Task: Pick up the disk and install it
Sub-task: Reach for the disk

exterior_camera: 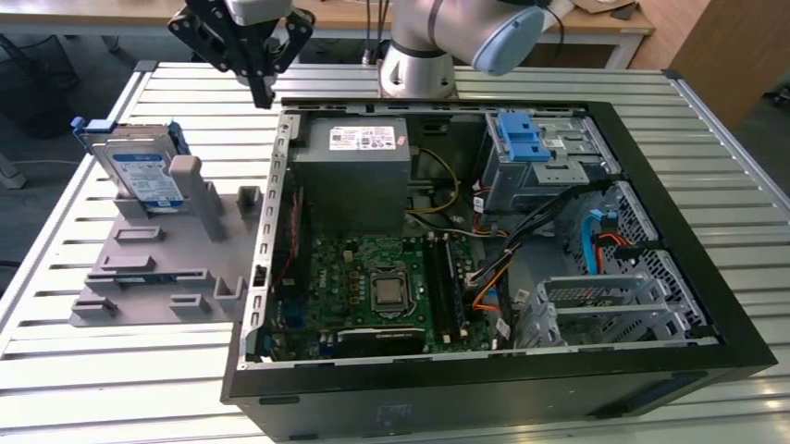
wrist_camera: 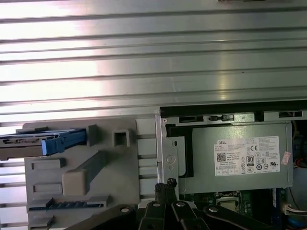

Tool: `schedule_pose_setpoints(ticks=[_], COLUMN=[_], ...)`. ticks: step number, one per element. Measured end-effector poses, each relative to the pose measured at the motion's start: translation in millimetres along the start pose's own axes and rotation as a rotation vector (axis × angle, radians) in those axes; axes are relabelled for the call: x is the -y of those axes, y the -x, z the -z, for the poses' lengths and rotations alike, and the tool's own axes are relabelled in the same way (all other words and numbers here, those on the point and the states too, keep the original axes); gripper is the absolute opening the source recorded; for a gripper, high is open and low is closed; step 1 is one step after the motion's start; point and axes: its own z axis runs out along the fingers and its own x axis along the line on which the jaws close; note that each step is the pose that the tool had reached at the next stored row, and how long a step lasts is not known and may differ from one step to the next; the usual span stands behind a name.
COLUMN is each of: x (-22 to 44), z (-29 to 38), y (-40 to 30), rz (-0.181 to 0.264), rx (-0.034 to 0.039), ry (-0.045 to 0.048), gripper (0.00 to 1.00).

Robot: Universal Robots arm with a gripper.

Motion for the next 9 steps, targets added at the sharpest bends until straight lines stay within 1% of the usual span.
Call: schedule_pose_setpoints(ticks=[9], x=[-0.8], z=[-0.2], y=[-5.1], rz=[0.0], rx=[0.0], ry=[0.0], gripper=[0.11])
